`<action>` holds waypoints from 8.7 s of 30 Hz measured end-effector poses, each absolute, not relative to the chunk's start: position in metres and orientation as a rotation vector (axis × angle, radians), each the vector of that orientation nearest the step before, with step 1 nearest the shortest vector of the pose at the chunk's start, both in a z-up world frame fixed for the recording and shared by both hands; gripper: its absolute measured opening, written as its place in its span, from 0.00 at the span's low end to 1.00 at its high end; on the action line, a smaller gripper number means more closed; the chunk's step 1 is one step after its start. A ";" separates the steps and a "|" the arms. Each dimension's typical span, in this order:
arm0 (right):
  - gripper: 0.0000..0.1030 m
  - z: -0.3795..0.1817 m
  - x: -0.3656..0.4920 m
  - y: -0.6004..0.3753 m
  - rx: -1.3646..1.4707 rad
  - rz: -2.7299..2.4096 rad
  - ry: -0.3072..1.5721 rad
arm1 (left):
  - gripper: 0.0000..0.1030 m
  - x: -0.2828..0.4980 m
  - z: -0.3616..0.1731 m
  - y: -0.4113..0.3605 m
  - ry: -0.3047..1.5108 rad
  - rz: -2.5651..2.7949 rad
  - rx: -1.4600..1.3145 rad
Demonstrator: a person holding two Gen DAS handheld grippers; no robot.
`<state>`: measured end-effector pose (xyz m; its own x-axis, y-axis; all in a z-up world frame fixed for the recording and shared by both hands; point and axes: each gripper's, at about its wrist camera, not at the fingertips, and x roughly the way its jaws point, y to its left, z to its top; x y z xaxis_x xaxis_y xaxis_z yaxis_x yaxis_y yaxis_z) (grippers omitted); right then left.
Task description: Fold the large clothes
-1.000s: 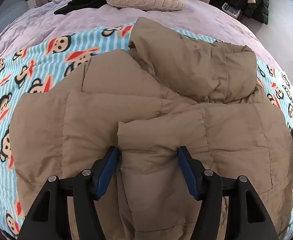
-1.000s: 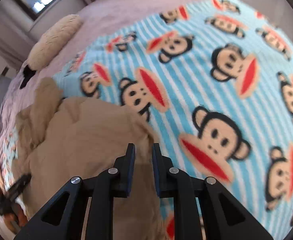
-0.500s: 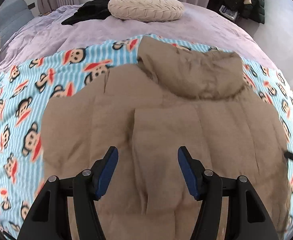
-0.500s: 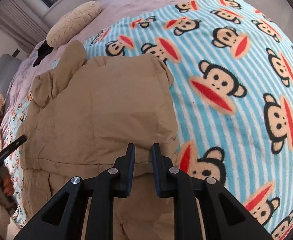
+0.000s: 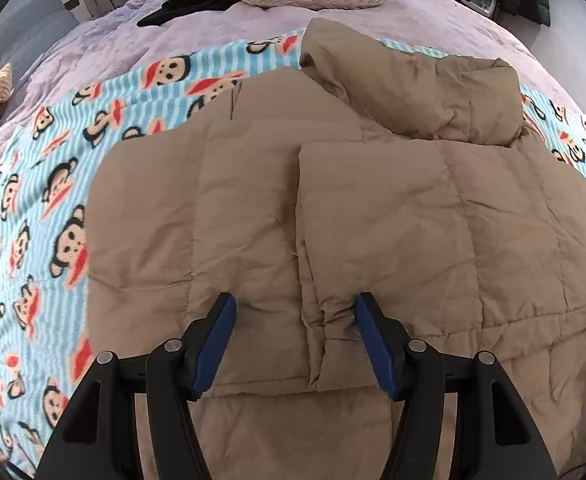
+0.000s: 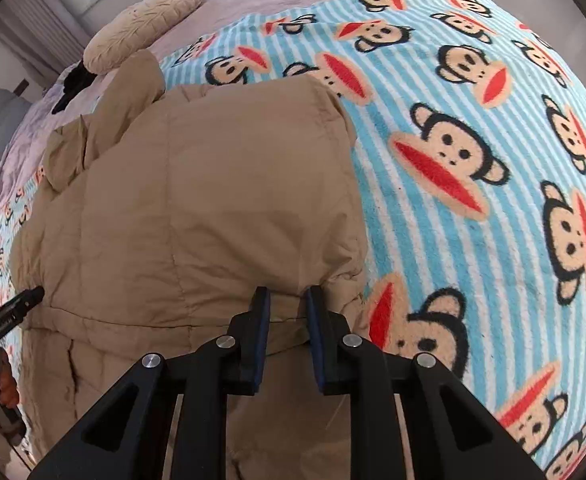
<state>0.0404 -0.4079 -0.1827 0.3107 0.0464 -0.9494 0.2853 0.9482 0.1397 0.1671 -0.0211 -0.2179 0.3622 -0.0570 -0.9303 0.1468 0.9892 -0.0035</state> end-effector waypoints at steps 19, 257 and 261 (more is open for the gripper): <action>0.56 -0.143 -0.034 -0.403 0.478 -0.152 1.247 | 1.00 0.116 -0.178 -0.028 1.183 -0.140 0.059; 0.27 -0.194 0.100 -0.396 0.139 -0.189 1.259 | 1.00 0.218 -0.259 0.121 1.249 0.197 -0.033; 0.28 -0.185 0.100 -0.406 0.218 -0.210 1.285 | 1.00 0.206 -0.236 0.124 1.235 0.222 -0.021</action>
